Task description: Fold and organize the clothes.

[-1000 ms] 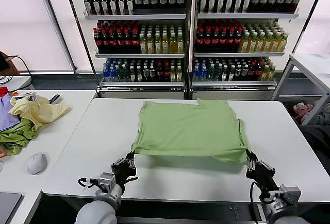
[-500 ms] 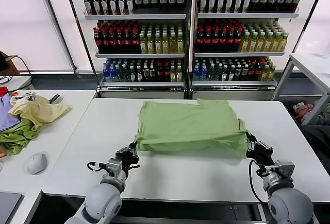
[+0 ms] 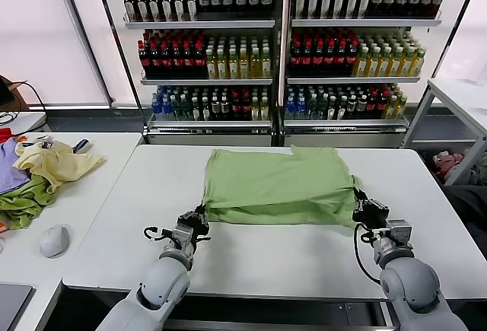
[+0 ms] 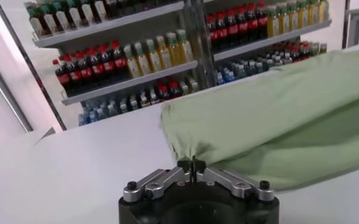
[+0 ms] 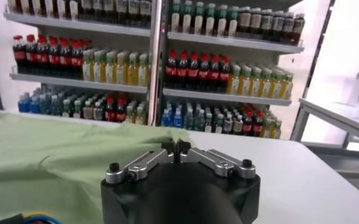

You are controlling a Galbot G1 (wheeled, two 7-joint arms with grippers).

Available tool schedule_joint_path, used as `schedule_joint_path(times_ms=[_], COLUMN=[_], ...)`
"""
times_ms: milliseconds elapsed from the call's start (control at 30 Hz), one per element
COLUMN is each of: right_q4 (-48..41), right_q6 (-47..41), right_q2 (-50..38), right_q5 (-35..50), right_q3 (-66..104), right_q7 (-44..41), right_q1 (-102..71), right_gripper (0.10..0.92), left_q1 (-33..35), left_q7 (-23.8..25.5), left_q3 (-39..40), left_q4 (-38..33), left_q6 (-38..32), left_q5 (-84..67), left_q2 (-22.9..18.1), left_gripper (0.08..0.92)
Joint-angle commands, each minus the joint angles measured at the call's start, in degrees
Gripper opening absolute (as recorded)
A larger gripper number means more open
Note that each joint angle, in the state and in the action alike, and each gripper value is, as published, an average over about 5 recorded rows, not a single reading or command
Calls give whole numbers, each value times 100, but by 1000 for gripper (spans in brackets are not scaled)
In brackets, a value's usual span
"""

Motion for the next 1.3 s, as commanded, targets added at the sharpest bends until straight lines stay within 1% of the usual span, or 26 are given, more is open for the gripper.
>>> schedule_joint_path(times_ms=[33, 67, 433, 567, 667, 767, 933, 1033, 1200, 1300], right_q4=[-194, -141, 475, 466, 336, 175, 104, 103, 25, -42], right_q6=[14, 44, 170, 30, -217, -469, -636, -610, -575, -588], right_q2=[59, 69, 126, 144, 175, 202, 268, 313, 309, 284], right_q5=[-478, -488, -270, -203, -62, 170, 482, 545, 586, 680], right_q3=[-200, -160, 706, 832, 850, 806, 635, 546, 483, 471], right_q7=[-129, -127, 10, 123, 279, 381, 426, 410, 390, 373], right_q1=[110, 50, -949, -1141, -1094, -959, -759, -695, -611, -552], right_gripper=[228, 254, 574, 678, 759, 810, 822, 797, 665, 578], left_q1=[-196, -171, 464, 578, 558, 430, 129, 14, -11, 16], left_q7=[1, -3, -121, -171, -180, -194, -297, -389, -416, -313], left_q3=[93, 83, -200, -216, -197, -162, -140, -145, -154, -161], left_q4=[282, 251, -331, -299, -225, -81, 171, 264, 230, 120], left_q6=[47, 52, 84, 131, 181, 233, 380, 420, 409, 348], left_q5=[208, 225, 208, 49, -77, -181, -563, -707, -966, -1191], left_q2=[-3, -6, 45, 1, -52, -110, -181, -196, -164, -130], left_gripper=[228, 271, 582, 704, 779, 816, 822, 823, 807, 745])
